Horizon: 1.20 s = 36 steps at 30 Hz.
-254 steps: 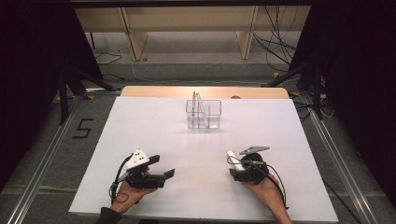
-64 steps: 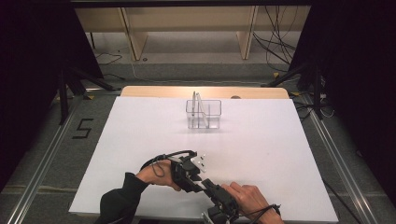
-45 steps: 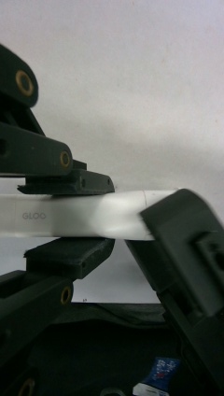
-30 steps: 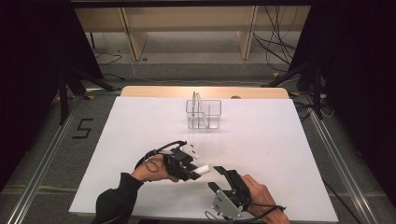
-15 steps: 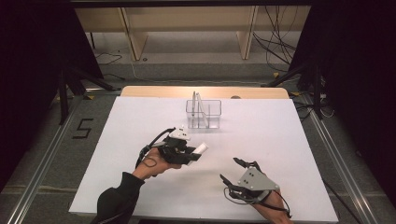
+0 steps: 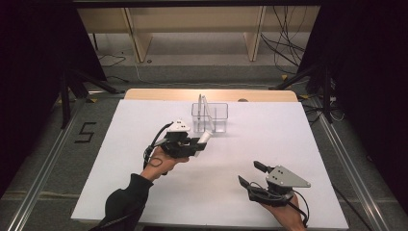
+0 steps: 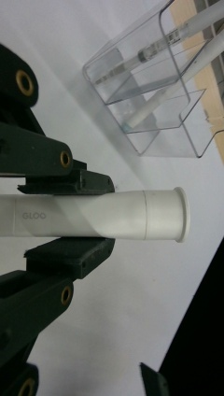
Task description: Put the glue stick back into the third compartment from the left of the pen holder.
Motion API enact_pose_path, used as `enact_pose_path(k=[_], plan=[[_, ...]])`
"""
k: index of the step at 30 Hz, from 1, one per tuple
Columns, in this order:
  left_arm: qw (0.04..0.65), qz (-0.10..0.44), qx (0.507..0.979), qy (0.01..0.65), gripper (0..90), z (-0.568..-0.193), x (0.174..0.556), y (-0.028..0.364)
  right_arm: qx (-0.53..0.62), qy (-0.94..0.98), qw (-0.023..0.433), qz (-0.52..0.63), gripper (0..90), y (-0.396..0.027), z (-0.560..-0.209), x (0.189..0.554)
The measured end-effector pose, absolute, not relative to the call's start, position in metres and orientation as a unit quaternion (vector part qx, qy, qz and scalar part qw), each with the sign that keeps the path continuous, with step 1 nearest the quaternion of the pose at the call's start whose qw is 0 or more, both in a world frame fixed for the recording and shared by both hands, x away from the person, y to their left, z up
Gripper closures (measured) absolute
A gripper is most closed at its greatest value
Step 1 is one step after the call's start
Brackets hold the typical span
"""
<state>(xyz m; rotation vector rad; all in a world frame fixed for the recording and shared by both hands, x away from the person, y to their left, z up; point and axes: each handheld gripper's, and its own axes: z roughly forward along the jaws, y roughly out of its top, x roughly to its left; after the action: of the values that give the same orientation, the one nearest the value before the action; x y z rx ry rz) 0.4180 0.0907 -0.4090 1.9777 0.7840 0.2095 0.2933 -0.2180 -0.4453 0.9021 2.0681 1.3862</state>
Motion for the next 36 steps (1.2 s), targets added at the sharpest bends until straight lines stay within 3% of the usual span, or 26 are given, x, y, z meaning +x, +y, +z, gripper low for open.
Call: enact_pose_path(k=[36], plan=[[0.519,0.152,0.735,0.409,69.1,-0.39,0.494,0.032,0.365,0.734,0.218,0.53,26.1,-0.236,-0.45,0.278]])
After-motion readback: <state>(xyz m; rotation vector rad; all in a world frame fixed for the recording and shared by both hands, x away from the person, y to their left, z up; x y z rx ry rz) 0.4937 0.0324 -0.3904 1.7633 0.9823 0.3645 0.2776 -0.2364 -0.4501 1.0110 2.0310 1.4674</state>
